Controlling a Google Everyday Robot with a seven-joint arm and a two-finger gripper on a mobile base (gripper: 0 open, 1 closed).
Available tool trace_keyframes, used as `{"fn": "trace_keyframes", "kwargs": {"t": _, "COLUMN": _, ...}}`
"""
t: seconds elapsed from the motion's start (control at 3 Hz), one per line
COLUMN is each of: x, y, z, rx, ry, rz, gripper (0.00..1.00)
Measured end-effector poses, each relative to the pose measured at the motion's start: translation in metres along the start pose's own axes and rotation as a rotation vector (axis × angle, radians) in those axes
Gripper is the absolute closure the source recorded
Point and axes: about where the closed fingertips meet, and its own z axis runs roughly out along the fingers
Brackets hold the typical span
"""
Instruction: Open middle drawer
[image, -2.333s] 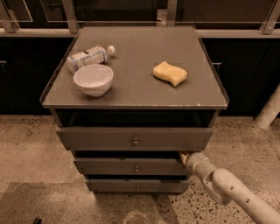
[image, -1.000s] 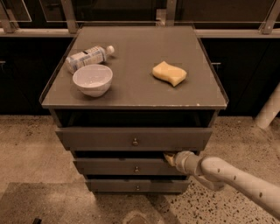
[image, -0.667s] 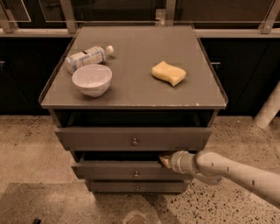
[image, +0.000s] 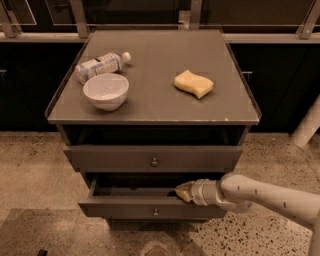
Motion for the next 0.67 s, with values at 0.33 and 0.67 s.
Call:
{"fn": "trace_keyframes", "kwargs": {"t": 0.33, "x": 0.017, "y": 0.04, "z": -0.024, "rx": -0.06, "ry": -0.026, "rz": 0.076, "gripper": 1.0}}
{"fn": "trace_keyframes", "kwargs": {"t": 0.67, "x": 0.037, "y": 0.084, "z": -0.053, "rx": -0.089, "ry": -0.089, "rz": 0.198, "gripper": 1.0}}
